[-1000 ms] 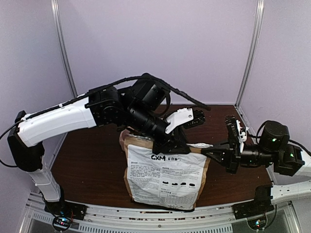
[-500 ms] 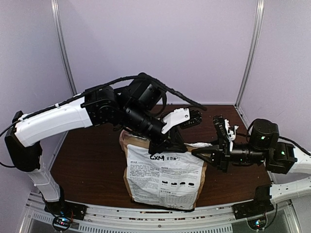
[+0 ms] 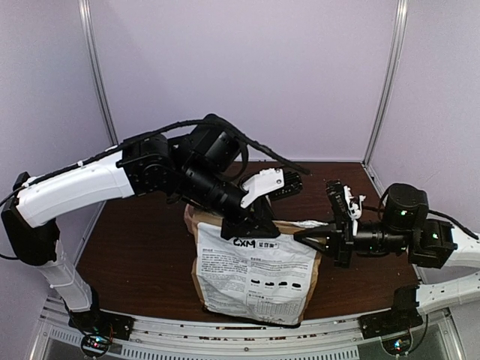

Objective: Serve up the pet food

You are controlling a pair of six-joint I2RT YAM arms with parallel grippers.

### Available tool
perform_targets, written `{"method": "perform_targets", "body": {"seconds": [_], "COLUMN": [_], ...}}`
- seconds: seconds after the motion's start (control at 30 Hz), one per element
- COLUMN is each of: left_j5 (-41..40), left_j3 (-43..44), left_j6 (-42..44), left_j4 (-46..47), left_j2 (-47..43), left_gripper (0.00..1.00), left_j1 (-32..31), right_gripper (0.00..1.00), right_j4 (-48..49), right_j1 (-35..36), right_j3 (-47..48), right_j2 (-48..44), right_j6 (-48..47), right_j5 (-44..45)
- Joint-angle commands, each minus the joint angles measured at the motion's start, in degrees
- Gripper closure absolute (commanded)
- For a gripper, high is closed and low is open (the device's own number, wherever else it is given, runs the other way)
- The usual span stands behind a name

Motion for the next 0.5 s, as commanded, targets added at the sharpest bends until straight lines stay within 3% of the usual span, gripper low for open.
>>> {"method": "perform_targets", "body": {"seconds": [0.0, 0.03, 0.1, 0.27, 0.37, 0.47], "left_j5": [-3.2, -3.4, -3.2, -4.3, -7.5, -8.1], "left_j3": [-3.1, -3.6, -4.1, -4.1, -4.7, -5.6], "left_j6": [0.8, 0.9, 1.0, 1.3, 1.9, 2.2], "left_j4": [-0.8, -1.0, -1.2, -2.4, -3.2, -3.2], "left_j2": [-4.7, -5.2, -5.8, -6.0, -6.7, -7.9], "left_gripper": [0.81, 0.84, 1.0, 1.0, 0.83, 0.83], "left_j1": [2.3, 2.6, 2.7, 2.7, 3.1, 3.9], "right_gripper": [1.0, 1.0, 1.0, 1.0, 1.0, 1.0], "right_j4": [1.0, 0.8, 0.5, -0.2, -1.5, -2.5], "right_j1": [0.0, 0.0, 0.0, 0.0, 0.0, 0.0], "right_j3": [0.8, 0.7, 0.5, 1.0, 1.3, 1.4], "right_j2": [-3.6, -3.9, -4.2, -4.3, -4.9, -5.6], "right_j6": [-0.4, -0.4, -0.4, -0.3, -0.5, -0.6], "right_j5": [2.0, 2.2, 2.3, 2.6, 2.8, 3.2]}}
